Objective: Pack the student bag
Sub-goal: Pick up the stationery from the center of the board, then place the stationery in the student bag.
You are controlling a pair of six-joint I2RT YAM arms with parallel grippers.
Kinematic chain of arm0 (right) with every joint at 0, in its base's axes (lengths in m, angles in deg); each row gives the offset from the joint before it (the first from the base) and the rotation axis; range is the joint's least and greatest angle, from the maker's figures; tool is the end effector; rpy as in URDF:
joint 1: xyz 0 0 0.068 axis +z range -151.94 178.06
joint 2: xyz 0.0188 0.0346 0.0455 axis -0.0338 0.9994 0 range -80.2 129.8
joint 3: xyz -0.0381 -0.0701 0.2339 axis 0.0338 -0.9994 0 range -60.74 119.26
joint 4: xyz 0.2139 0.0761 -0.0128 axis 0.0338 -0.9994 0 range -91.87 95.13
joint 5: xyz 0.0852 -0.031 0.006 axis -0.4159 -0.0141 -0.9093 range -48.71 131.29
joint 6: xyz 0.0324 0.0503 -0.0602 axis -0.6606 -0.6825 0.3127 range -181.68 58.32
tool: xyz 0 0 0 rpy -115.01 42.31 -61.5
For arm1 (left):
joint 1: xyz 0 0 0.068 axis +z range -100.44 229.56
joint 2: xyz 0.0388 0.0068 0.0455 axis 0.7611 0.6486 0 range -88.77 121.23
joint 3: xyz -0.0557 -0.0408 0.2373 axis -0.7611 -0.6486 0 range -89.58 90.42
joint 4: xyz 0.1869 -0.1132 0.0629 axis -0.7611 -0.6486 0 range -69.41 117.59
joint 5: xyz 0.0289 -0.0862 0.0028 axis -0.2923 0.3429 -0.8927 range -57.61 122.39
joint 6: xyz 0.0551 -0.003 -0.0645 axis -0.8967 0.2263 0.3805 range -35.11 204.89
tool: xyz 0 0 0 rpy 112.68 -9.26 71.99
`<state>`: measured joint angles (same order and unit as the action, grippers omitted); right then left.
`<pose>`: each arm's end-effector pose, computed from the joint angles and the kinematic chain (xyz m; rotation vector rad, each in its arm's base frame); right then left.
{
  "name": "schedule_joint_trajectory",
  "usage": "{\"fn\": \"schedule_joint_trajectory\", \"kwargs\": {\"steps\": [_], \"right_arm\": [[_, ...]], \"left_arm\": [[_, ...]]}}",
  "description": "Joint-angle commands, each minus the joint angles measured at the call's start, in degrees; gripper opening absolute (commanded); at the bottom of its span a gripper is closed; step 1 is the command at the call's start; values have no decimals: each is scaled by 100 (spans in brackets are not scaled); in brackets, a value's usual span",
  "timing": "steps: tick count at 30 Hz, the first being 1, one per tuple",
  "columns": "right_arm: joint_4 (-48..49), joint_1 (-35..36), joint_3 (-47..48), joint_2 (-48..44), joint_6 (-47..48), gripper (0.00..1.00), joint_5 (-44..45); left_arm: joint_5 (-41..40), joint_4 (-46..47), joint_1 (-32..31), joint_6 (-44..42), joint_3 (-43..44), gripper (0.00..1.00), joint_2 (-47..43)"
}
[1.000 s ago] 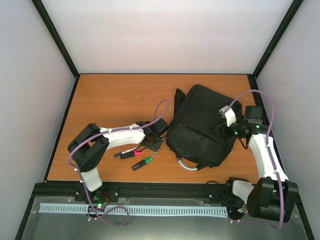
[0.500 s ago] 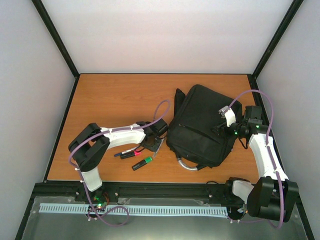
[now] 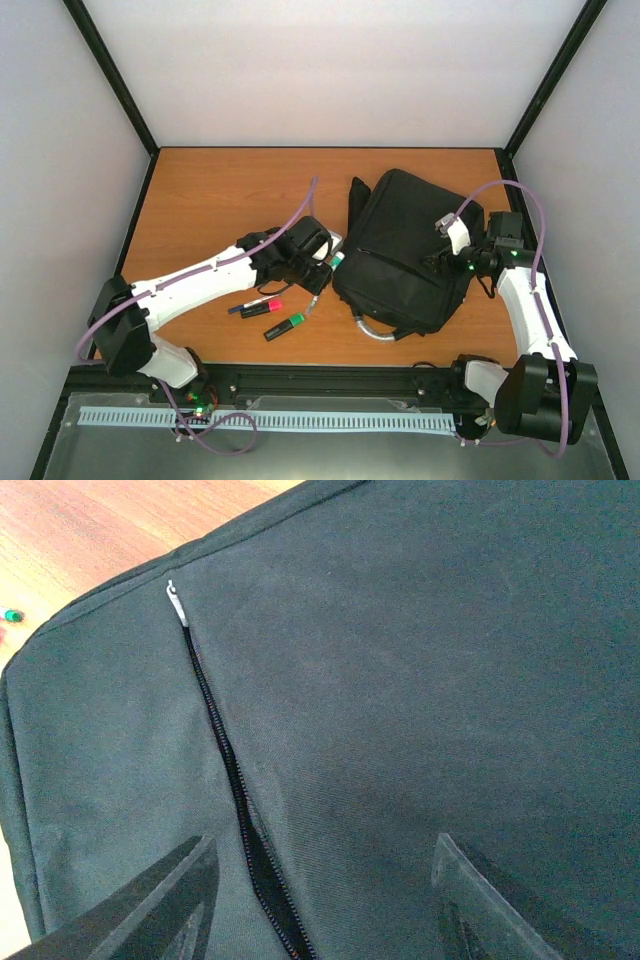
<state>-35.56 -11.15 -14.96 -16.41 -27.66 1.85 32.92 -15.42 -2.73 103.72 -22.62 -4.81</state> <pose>0.2050 0.0149 0.2066 -0.7324 2.2364 0.5385 0.1744 -0.2267 0.2173 0.7773 2.5740 -0.4291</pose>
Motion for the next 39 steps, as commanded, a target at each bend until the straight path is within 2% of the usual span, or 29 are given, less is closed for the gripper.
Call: {"fn": "schedule_joint_trajectory", "kwargs": {"steps": [1,4,7,14,15,19,21,24,26,39], "right_arm": [[-8,258,-102,-142,351,63,299],[108,630,-208,-251,527,66,694],[274,1096,-267,-267,549,66,1176],[665,2159,-198,298,311,57,2424],[718,2247,-174,389,267,55,2595],[893,2544,-43,615,22,37,3136],[950,2542,-9,555,-50,28,3205],[909,2547,66,335,-33,10,3064],[856,2544,114,168,-77,4,2920],[796,2547,182,-406,-184,3,2475]], "left_arm": [[926,366,-94,13,283,11,120],[1129,563,-111,206,369,11,351],[1084,568,-146,226,435,11,532],[975,778,-154,438,121,11,407],[983,823,-158,487,78,11,388],[1046,1080,-193,640,-45,11,382],[1113,1189,-202,663,-45,11,450],[1142,1277,-209,653,61,11,641],[1254,1321,-210,597,219,11,871],[1599,1378,-216,428,1545,10,2366]]}}
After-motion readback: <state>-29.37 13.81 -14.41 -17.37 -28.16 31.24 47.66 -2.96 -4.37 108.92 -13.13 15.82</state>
